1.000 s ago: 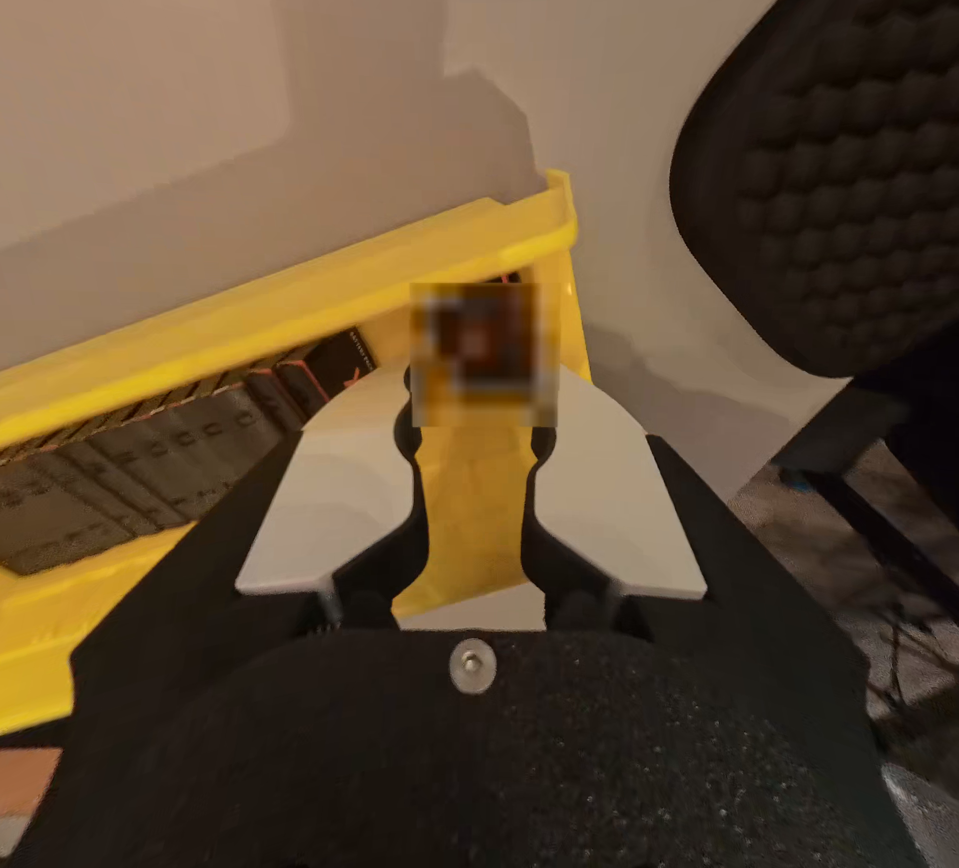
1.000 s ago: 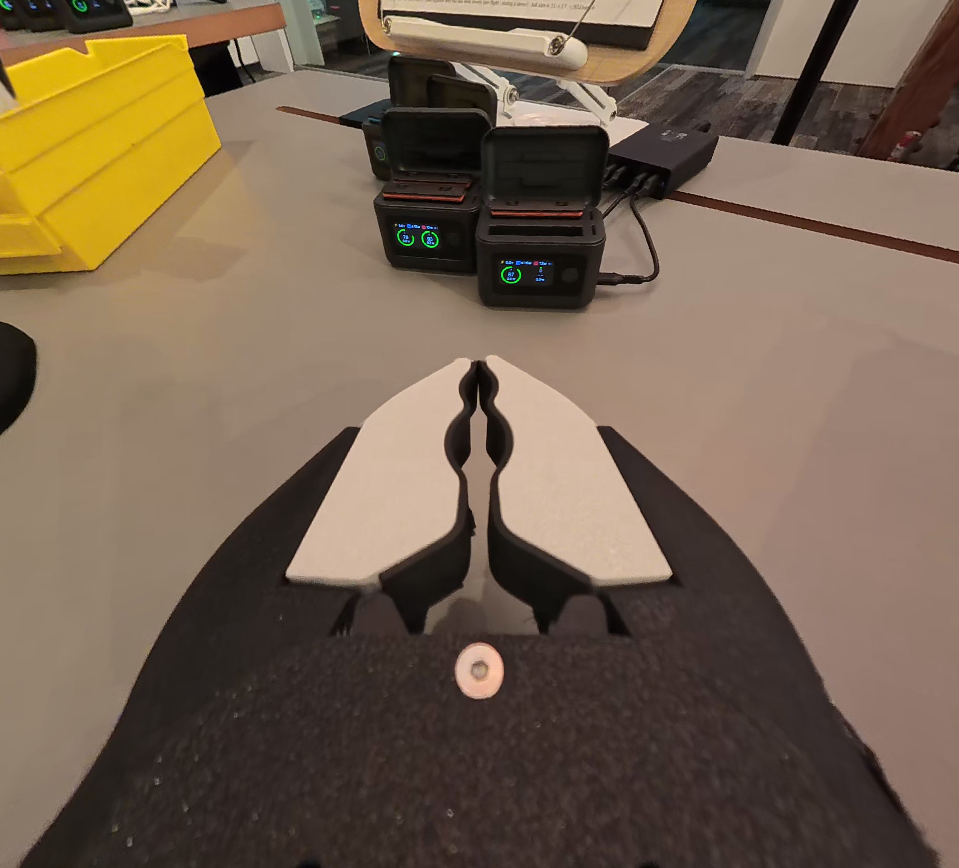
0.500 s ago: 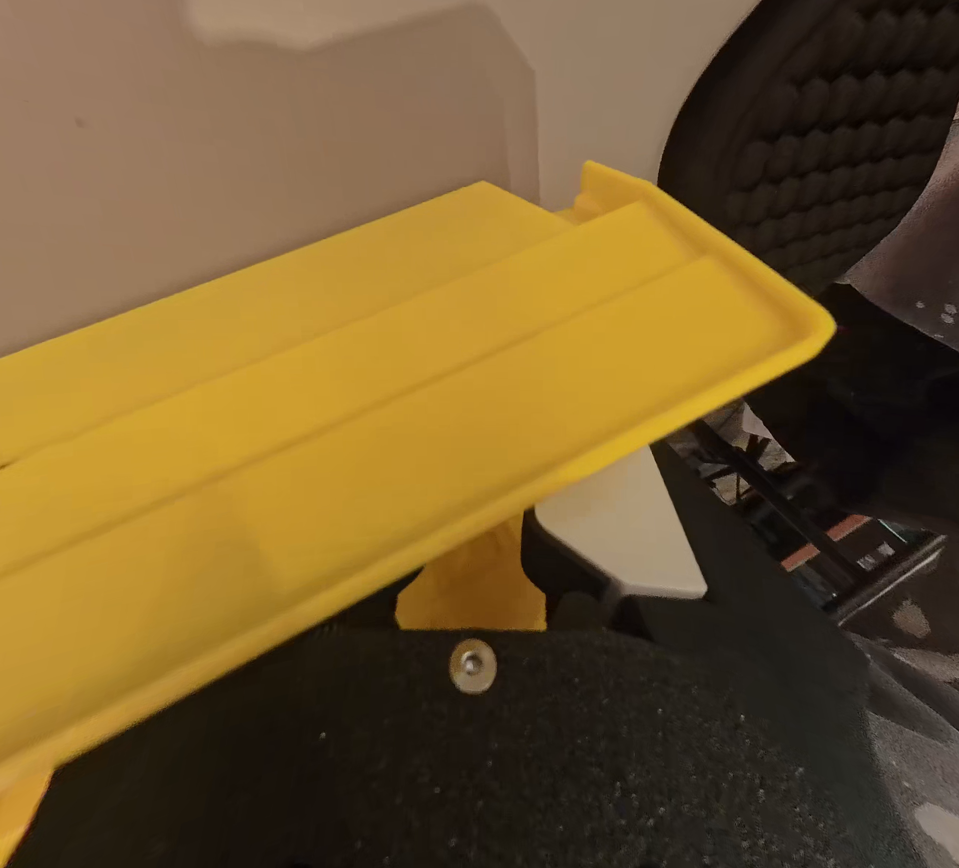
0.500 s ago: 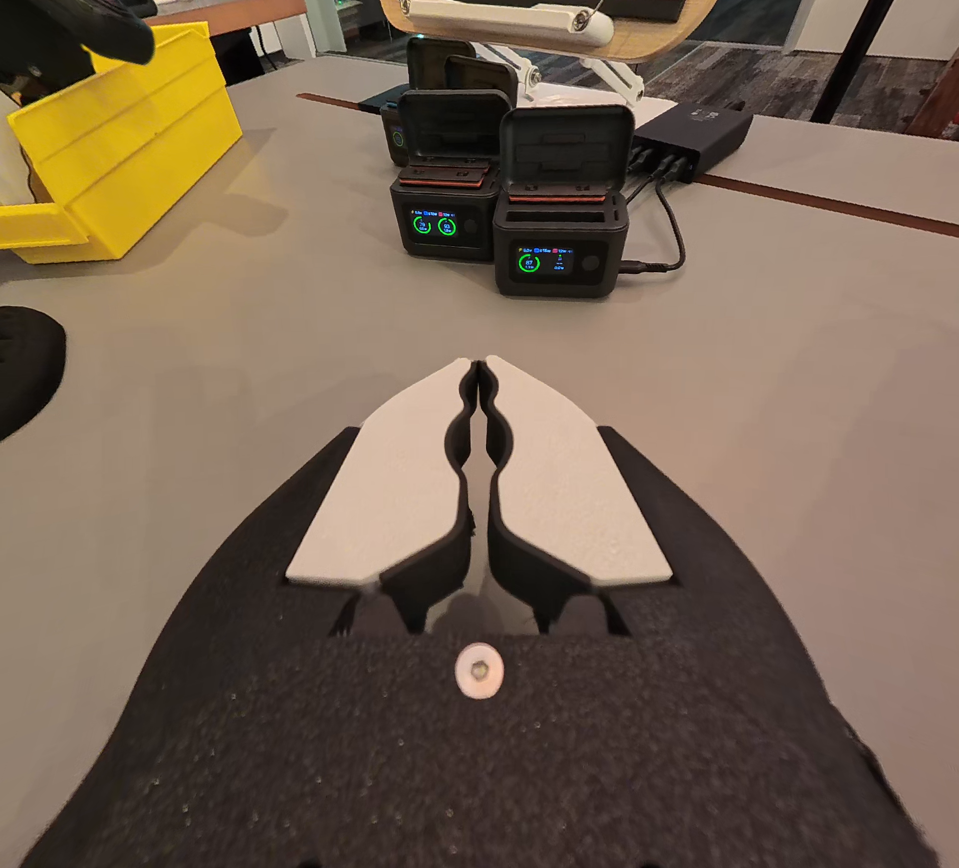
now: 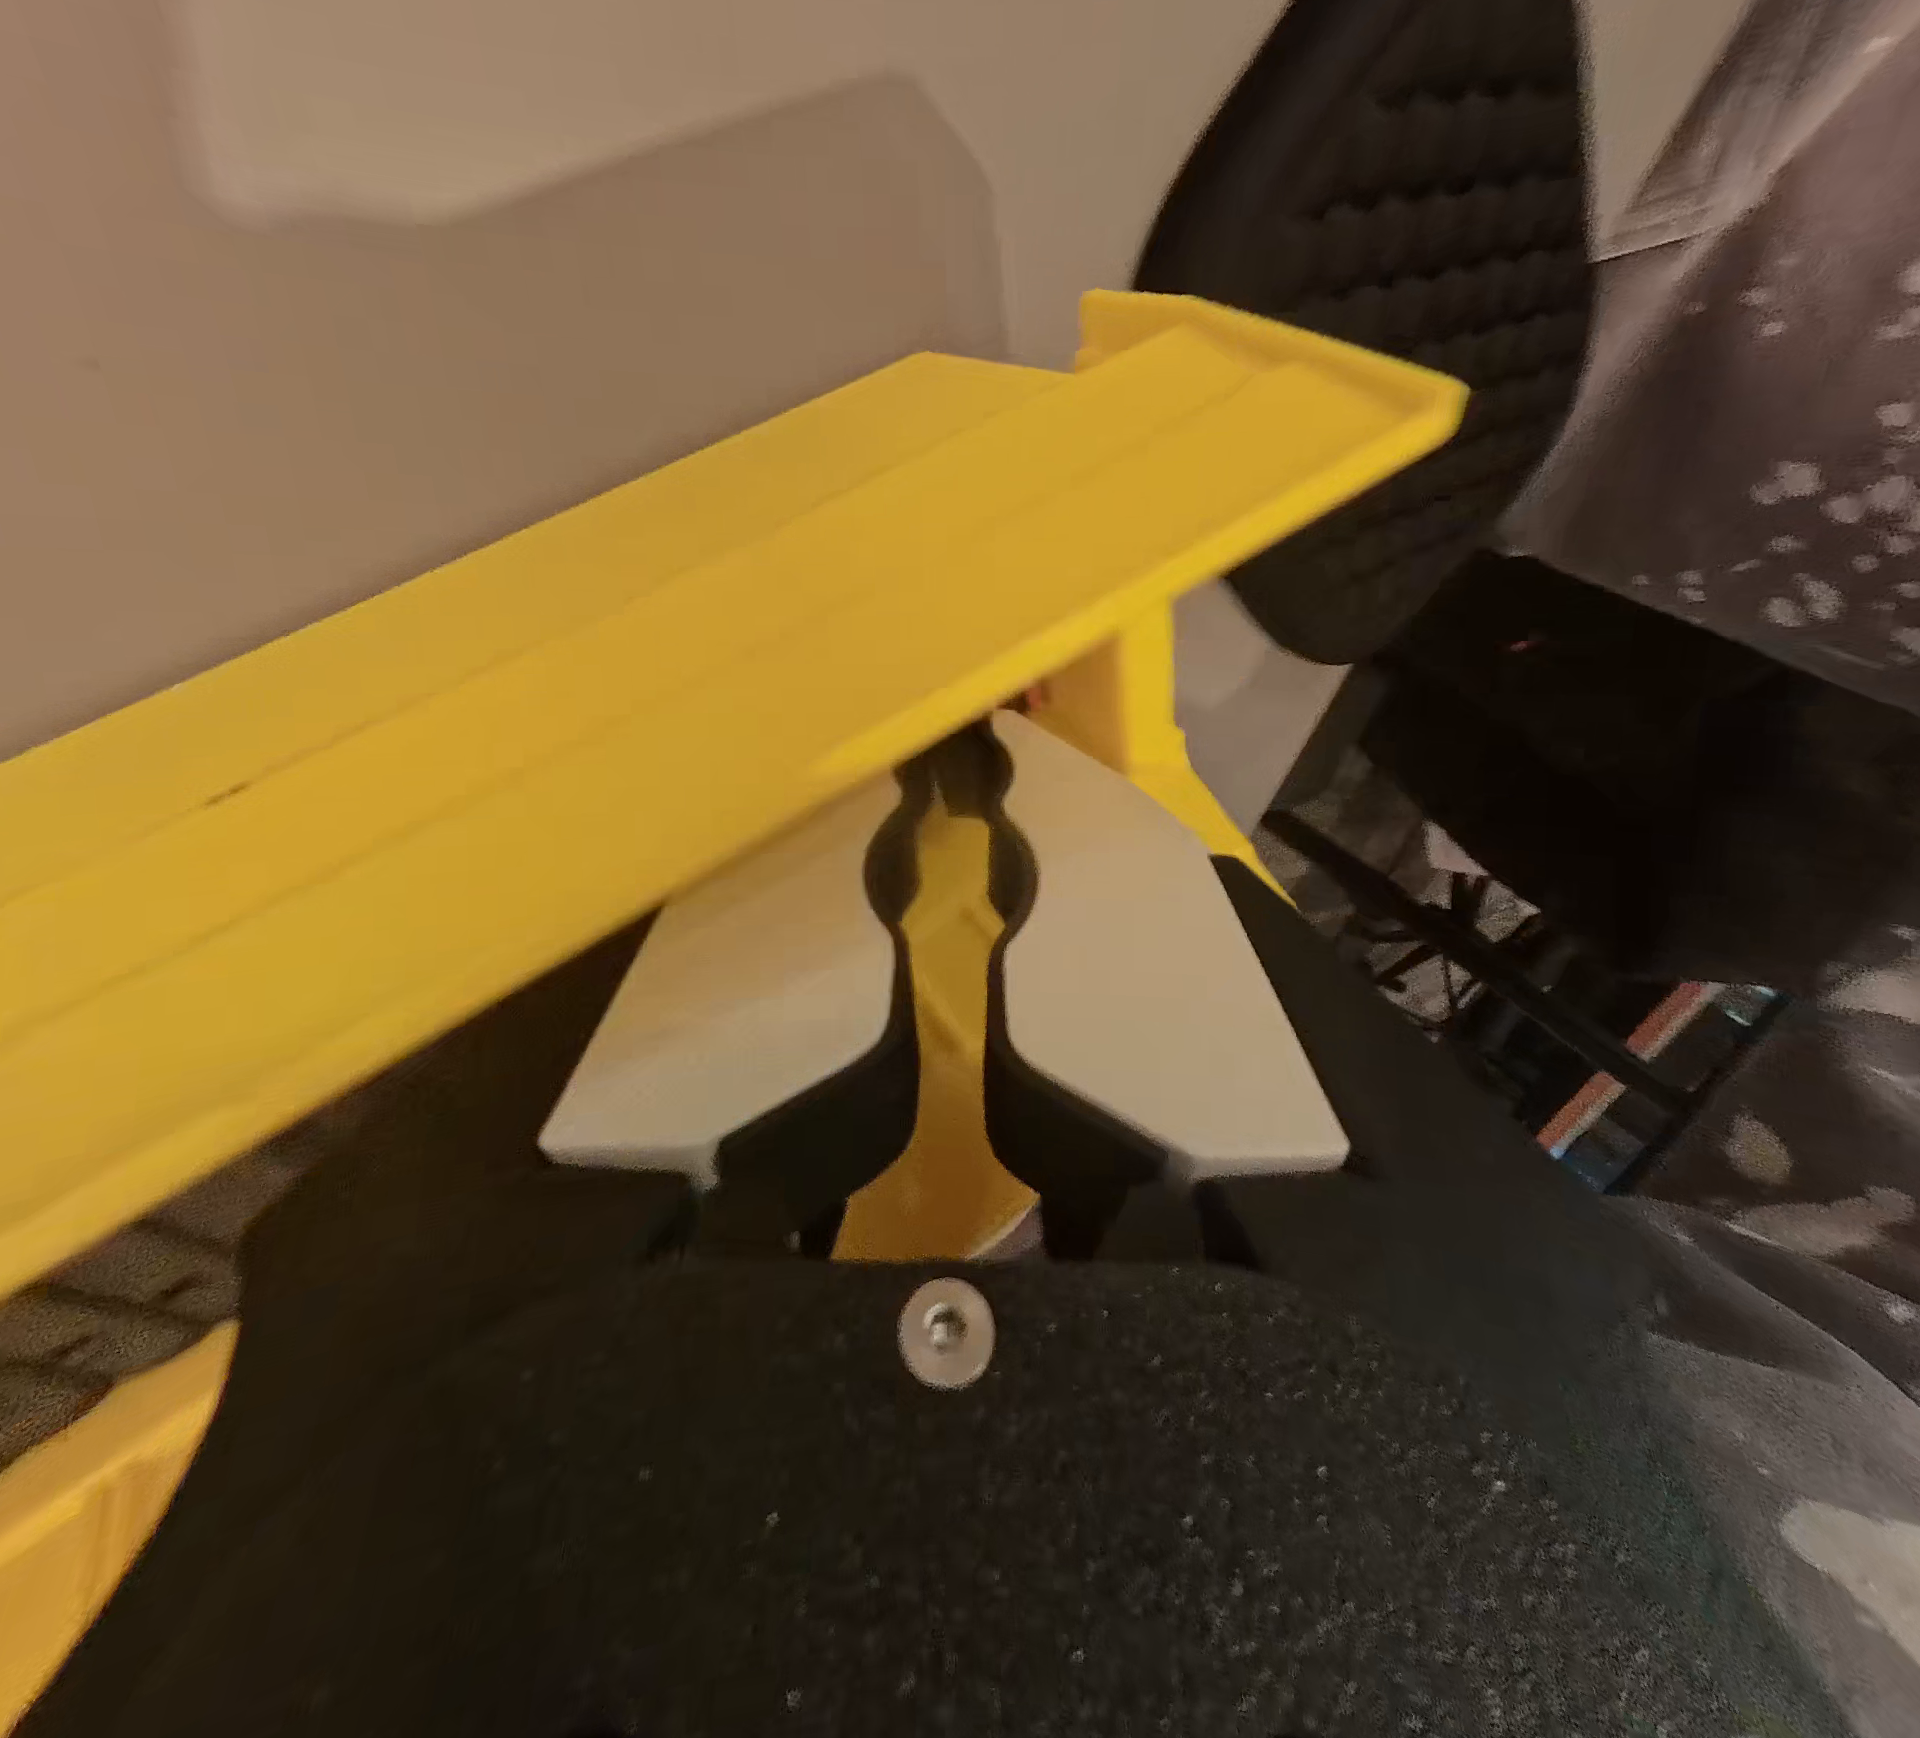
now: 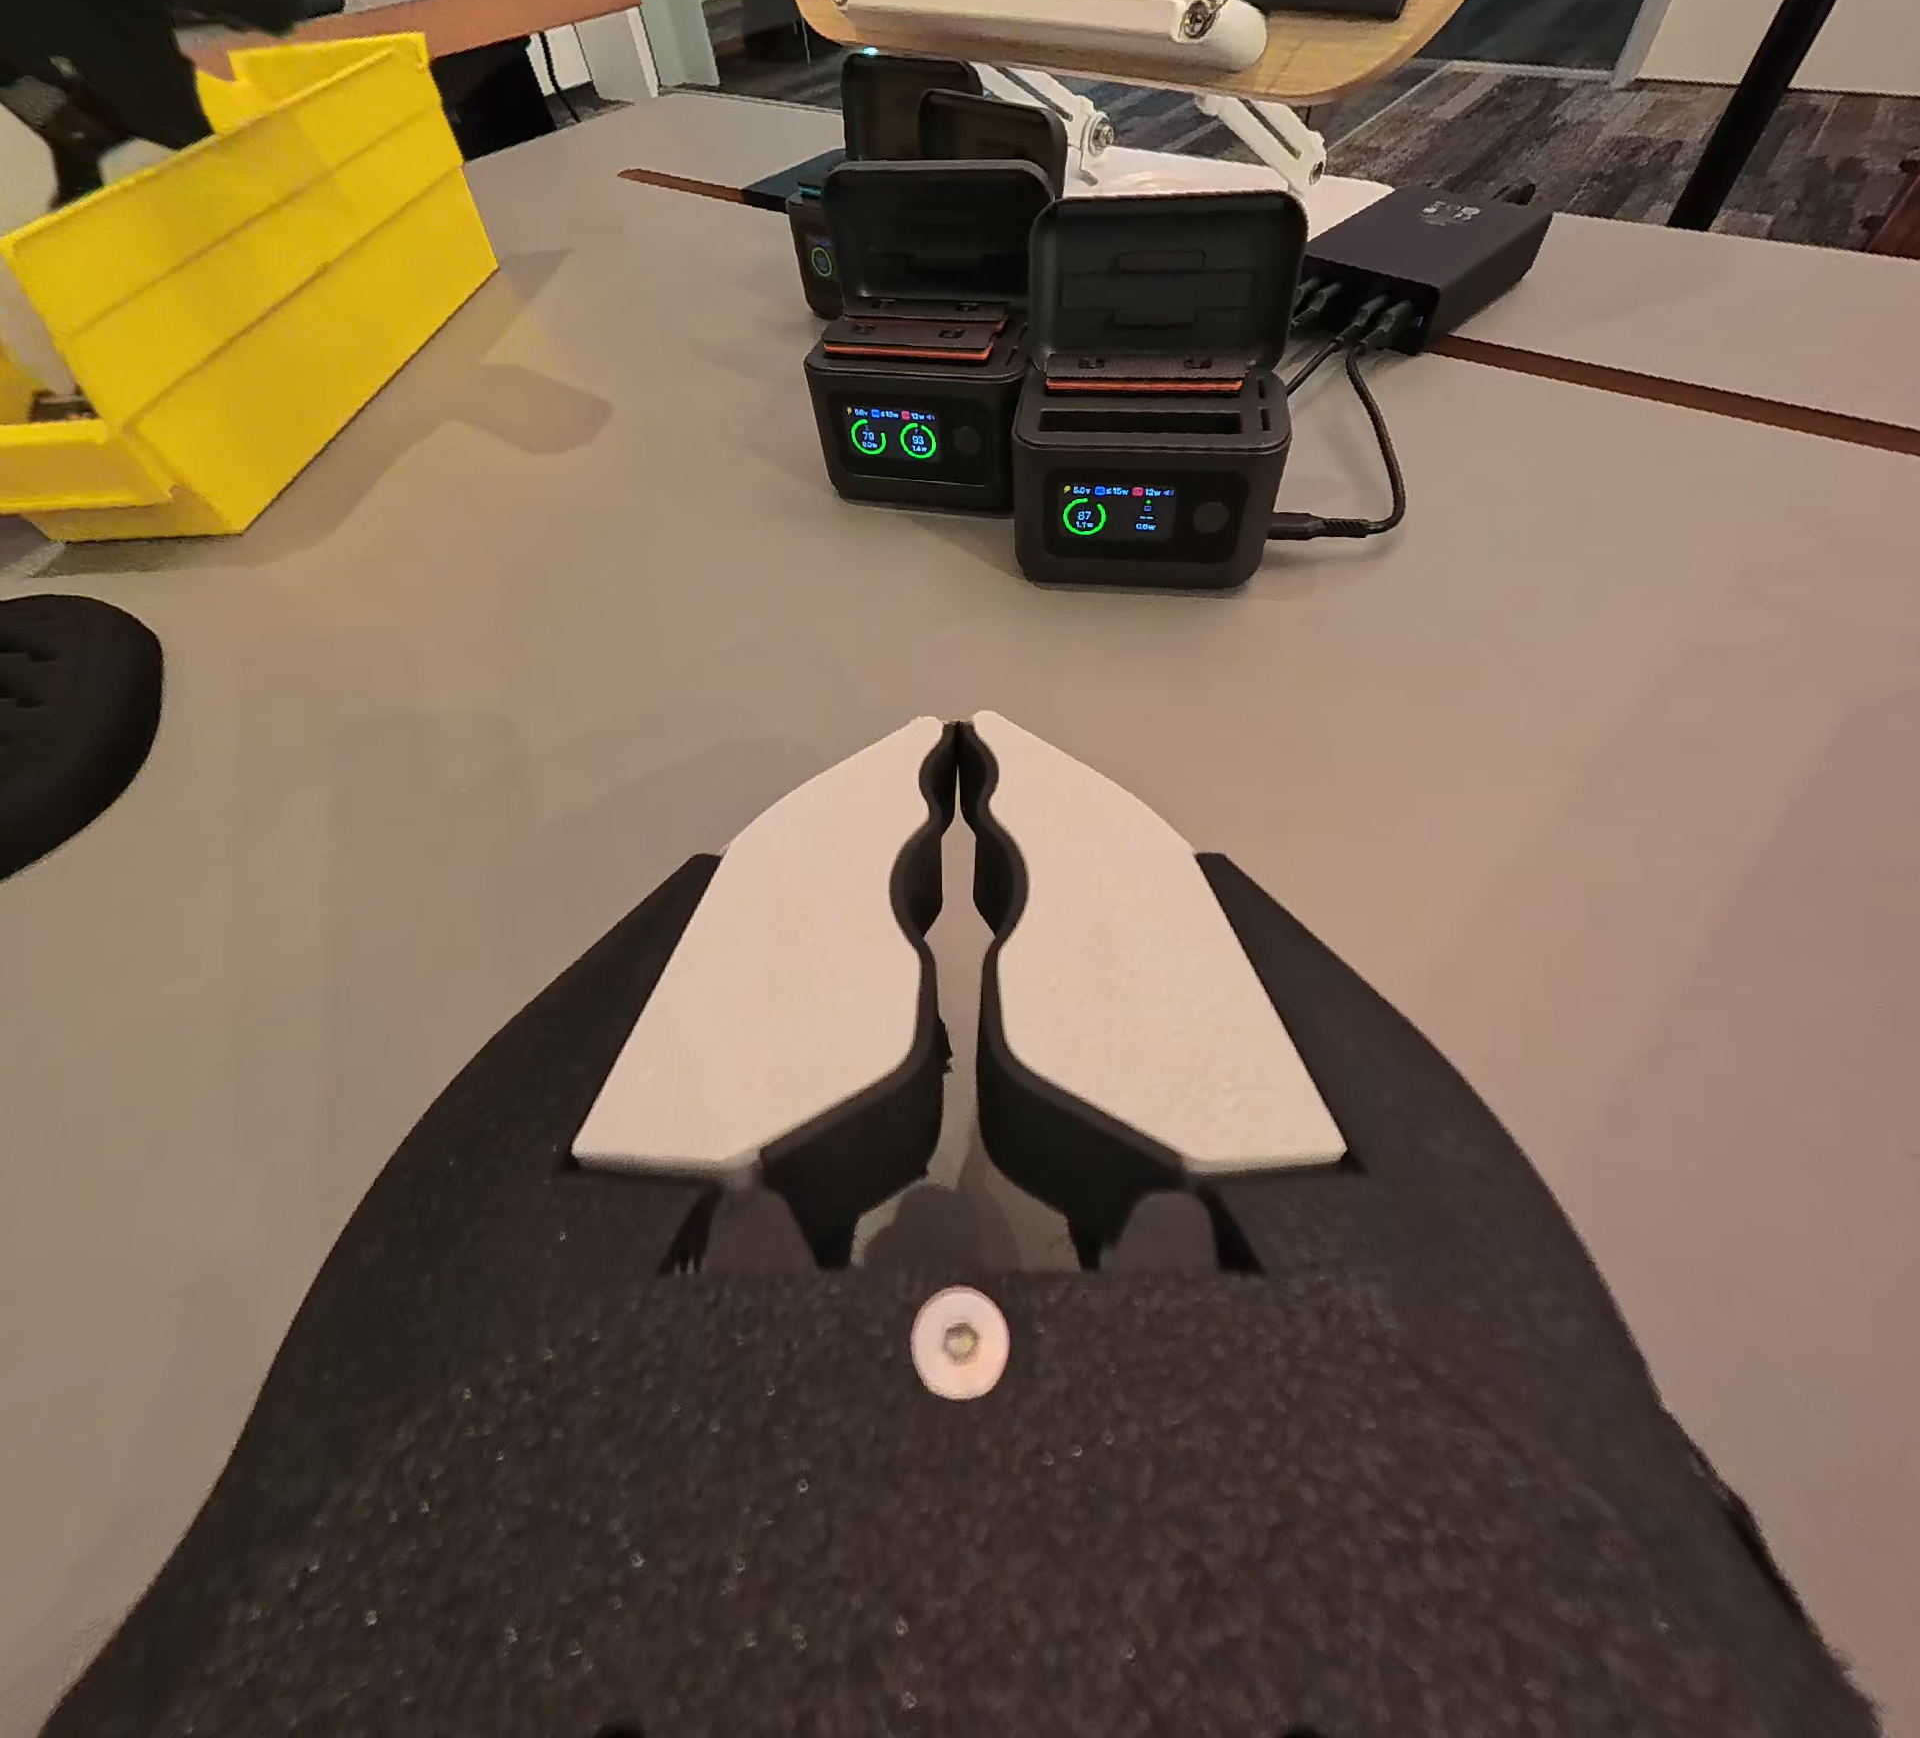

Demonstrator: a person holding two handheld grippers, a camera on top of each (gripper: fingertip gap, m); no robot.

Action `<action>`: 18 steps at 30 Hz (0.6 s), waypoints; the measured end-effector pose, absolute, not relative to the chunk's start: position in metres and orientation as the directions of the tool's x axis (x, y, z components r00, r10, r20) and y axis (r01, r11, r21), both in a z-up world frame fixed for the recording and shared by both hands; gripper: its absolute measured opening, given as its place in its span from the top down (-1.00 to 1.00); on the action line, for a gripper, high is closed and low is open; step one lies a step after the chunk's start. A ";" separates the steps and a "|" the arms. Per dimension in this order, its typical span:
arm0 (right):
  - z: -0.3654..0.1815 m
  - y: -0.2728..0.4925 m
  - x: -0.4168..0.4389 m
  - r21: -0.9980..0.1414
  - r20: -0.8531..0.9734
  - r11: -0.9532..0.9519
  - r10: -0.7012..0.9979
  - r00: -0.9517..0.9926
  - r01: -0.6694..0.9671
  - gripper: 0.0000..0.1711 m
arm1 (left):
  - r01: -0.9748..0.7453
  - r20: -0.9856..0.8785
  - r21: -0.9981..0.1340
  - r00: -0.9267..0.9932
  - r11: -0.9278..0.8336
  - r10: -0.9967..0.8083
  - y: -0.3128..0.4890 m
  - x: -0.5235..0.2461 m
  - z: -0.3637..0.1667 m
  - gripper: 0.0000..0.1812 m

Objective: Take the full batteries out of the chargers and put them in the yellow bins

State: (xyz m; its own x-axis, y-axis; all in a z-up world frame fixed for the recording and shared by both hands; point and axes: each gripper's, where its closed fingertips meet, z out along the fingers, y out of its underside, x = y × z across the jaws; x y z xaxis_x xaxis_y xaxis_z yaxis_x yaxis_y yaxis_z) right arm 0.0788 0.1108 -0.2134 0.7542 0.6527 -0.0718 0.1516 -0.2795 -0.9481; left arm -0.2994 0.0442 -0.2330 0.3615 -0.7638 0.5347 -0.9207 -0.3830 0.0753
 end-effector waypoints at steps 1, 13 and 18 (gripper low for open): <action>-0.214 0.111 0.079 -0.948 -0.072 -0.280 0.654 0.753 0.153 1.00 | -0.919 0.577 0.037 0.340 -0.392 -0.742 0.038 -0.291 -0.227 1.00; -0.214 0.109 0.077 -0.947 -0.069 -0.279 0.658 0.750 0.158 1.00 | -0.940 0.405 0.011 0.315 -0.340 -0.858 0.047 -0.287 -0.230 1.00; -0.213 0.109 0.077 -0.948 -0.068 -0.277 0.660 0.749 0.159 1.00 | -0.935 0.323 0.095 0.353 -0.341 -0.878 0.053 -0.301 -0.244 0.81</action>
State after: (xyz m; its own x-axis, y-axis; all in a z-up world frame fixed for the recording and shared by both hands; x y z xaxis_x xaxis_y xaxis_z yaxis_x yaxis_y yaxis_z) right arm 0.0775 0.1090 -0.2134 0.7486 0.6596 -0.0677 0.1586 -0.2772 -0.9476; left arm -0.3012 0.0532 -0.2443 0.3532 -0.8781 0.3228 -0.9352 -0.3413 0.0950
